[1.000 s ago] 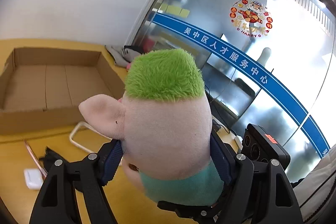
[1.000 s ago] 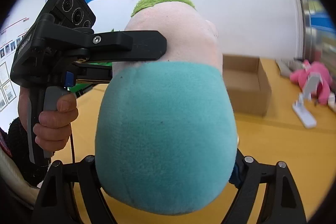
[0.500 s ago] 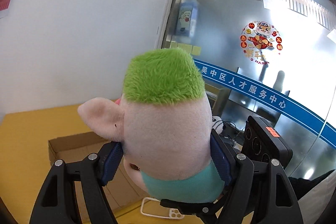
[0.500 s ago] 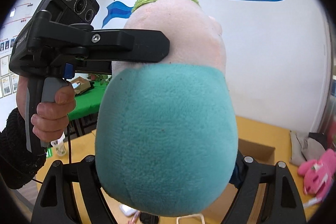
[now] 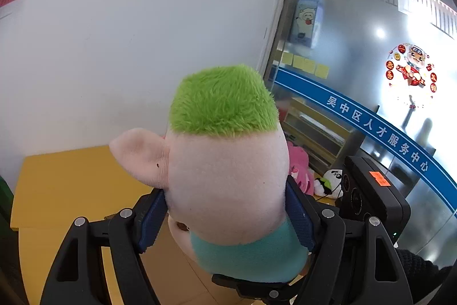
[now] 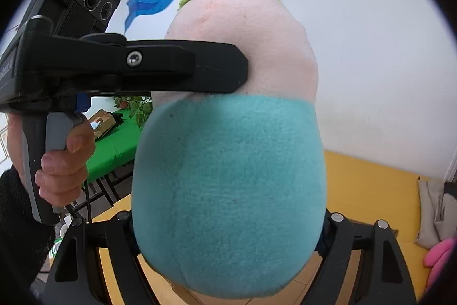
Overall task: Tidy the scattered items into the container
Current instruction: 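Lift the plush pig with the right gripper and carry it over the box, then lower the plush pig into the box and open the right gripper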
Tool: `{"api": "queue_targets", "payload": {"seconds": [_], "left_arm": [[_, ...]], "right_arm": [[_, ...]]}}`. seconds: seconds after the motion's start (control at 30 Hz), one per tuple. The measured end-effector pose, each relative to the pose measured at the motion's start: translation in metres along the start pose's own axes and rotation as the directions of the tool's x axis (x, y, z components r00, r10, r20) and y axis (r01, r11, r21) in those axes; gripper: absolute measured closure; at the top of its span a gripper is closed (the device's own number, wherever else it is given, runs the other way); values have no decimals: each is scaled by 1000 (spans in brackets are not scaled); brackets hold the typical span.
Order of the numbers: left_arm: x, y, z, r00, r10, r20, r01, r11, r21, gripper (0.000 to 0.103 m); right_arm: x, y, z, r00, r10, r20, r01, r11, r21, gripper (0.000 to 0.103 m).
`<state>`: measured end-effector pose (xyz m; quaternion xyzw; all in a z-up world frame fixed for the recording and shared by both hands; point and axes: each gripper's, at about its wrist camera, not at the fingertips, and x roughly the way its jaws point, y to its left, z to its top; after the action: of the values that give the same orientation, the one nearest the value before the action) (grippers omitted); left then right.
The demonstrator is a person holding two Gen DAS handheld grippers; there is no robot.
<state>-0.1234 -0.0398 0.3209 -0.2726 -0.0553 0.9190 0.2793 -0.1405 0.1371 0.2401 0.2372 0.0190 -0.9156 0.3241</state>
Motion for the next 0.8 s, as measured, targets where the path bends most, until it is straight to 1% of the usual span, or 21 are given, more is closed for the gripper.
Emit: {"api": "queue_targets", "payload": {"seconds": [0.1,0.23,0.37,0.47,0.53,0.63,0.73,0.8], "left_arm": [[30,30,-8,999,5,-51,-7,999,-47,23],[70,75,-30,991,-4,-134,-12,993,-118,23],[109,120,-61,972,-13,-234,-31,982,-184,23],[133,145,-82,960,-16,-279,-48,974,-221,23],[150,160,-97,951,-16,-309,-63,968,-243,23],[173,177,-119,932,-19,-363,-85,959,-269,23],[194,190,-144,906,-8,-424,-122,953,-278,23],[205,194,-154,890,7,-455,-149,949,-277,23]], "right_arm": [[39,-9,-11,998,-8,-59,10,999,42,21],[89,-20,-35,990,-3,-138,15,996,87,21],[141,-30,-68,974,23,-226,9,990,141,22],[174,-38,-91,960,44,-275,8,983,184,22],[193,-44,-105,951,63,-303,7,975,223,22],[220,-49,-130,932,77,-354,21,964,265,23],[245,-49,-155,911,91,-403,39,952,303,23],[259,-49,-172,900,109,-422,48,937,346,23]]}}
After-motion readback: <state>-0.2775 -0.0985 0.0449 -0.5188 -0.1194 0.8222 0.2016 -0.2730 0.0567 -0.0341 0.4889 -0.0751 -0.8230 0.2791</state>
